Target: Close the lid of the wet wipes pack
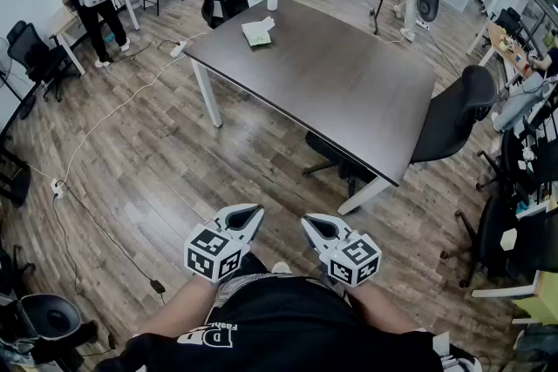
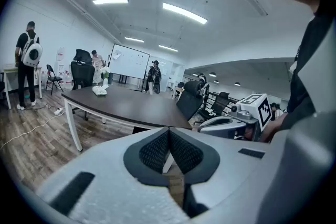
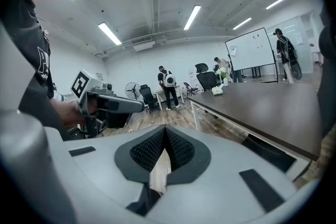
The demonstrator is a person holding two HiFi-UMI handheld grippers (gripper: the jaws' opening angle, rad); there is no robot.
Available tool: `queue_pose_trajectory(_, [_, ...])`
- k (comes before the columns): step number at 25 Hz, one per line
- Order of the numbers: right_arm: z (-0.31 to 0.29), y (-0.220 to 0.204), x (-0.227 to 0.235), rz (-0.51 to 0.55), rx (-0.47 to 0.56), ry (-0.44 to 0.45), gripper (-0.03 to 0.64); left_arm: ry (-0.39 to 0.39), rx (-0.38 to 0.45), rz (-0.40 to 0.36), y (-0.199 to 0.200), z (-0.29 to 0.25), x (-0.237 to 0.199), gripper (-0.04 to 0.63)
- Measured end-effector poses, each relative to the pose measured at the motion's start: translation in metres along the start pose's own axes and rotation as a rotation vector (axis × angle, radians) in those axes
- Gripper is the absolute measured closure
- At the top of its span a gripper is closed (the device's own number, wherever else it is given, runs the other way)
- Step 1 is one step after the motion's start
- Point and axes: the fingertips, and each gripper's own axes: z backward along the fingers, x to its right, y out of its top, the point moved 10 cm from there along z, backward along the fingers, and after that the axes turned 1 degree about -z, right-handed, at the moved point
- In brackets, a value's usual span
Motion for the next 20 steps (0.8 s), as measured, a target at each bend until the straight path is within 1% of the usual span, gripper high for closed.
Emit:
queue_pose_trajectory(12, [-0.0001,0.0018,0.0024,-0.015,0.01,0.005,0.614,0.01,-0.002,0.006,-0.0008,0.0014,0.0015,0.578])
queue_pose_trajectory(18, [0.0045,0.002,0.0073,-0.011,0.015,-0.024,0.612,0.004,0.001,0.069,-0.0026,-0.0008,0.0016,0.578])
queue_pose_trajectory(20, [0.0063,0.0016,0.0076,-0.009,0.021,-0.022,0.612,0.008,-0.001,0.071,-0.0035,-0.0016,0.0023,0.578])
